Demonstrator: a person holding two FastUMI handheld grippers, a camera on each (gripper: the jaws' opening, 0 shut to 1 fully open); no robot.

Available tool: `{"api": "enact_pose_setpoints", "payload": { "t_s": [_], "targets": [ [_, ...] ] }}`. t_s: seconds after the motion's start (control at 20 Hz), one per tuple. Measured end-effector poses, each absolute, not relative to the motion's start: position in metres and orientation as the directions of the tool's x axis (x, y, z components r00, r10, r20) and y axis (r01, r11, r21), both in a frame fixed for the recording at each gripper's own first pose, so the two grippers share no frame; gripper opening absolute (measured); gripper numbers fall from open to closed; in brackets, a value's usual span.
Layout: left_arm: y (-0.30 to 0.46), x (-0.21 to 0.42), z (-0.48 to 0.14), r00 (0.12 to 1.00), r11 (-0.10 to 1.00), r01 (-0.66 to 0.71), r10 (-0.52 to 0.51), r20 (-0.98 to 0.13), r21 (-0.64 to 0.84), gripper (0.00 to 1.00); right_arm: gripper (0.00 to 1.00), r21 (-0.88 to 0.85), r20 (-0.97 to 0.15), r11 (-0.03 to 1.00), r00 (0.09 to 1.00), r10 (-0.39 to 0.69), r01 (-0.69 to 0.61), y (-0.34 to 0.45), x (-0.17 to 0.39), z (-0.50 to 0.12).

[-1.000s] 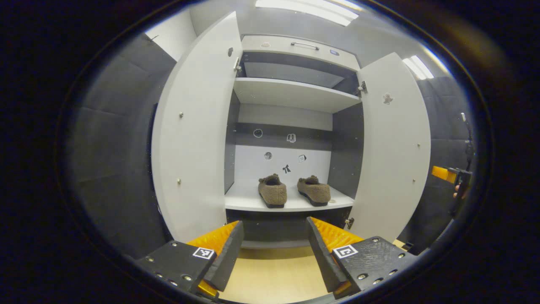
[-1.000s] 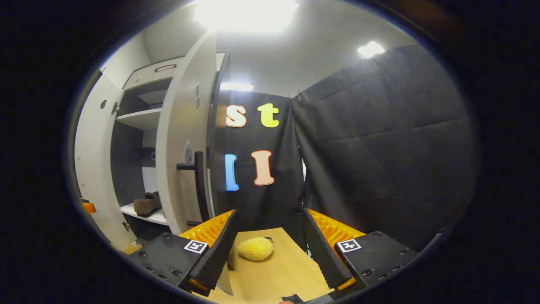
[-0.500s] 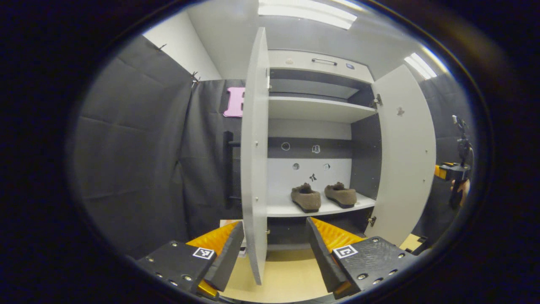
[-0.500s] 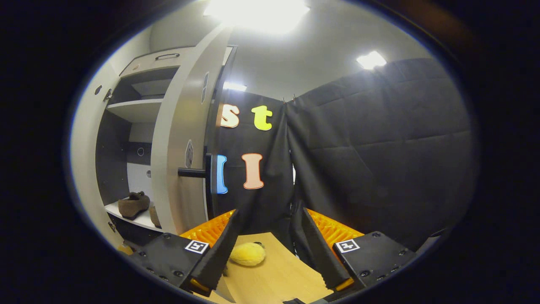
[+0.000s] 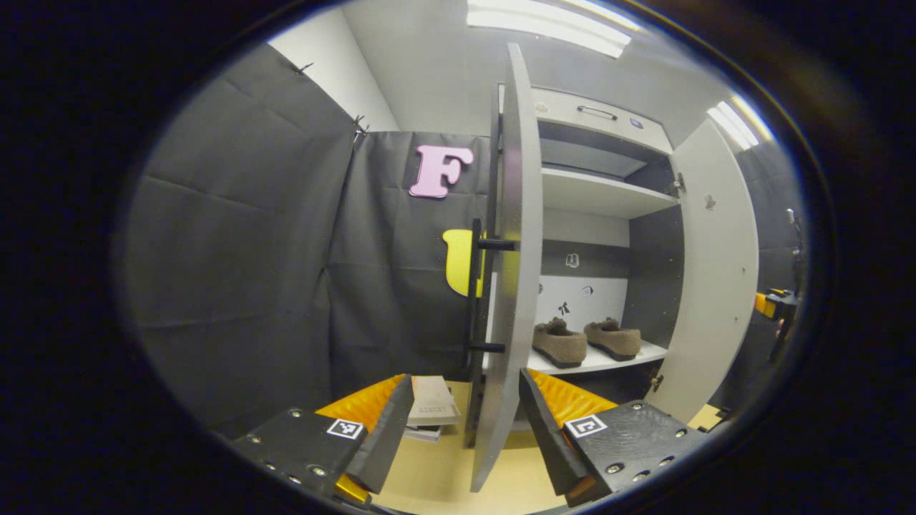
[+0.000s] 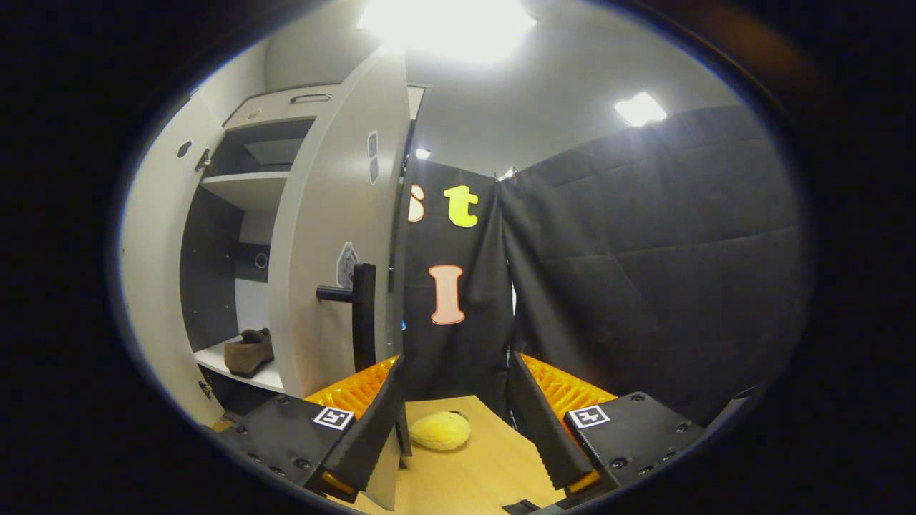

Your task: Grab one shoe with the right hand and put it into the shoe cabinet, grab the other shoe with the left hand and put it into the shoe cabinet; then close the right door with the right hand and the left door with the left hand.

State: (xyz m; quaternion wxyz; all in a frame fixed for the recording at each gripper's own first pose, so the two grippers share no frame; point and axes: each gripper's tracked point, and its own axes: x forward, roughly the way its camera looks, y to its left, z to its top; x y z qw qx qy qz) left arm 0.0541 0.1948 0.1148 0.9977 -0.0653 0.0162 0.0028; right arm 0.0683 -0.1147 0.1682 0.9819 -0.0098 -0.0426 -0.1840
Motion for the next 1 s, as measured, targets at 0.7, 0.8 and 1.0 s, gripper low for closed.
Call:
{"api": "enact_pose_setpoints", "payload": {
  "t_s": [0.7, 0.8, 1.0],
  "targets": [
    [0.257, 0.079, 0.090, 0.997, 0.989, -0.054, 0.047, -0.054, -0.139, 0.86, 0.94, -0.005, 0.075, 0.980, 0.978, -0.197, 0.198, -0.010, 0.123, 0.162],
    [0.266, 0.087, 0.088, 0.997, 0.988, -0.062, 0.054, -0.060, -0.138, 0.86, 0.94, -0.029, 0.074, 0.980, 0.978, -0.194, 0.197, -0.001, 0.127, 0.160],
    [0.287, 0.105, 0.087, 0.997, 0.988, -0.065, 0.059, -0.047, -0.138, 0.93, 0.96, -0.027, 0.080, 0.968, 0.966, -0.246, 0.249, -0.002, 0.119, 0.158]
  ]
}}
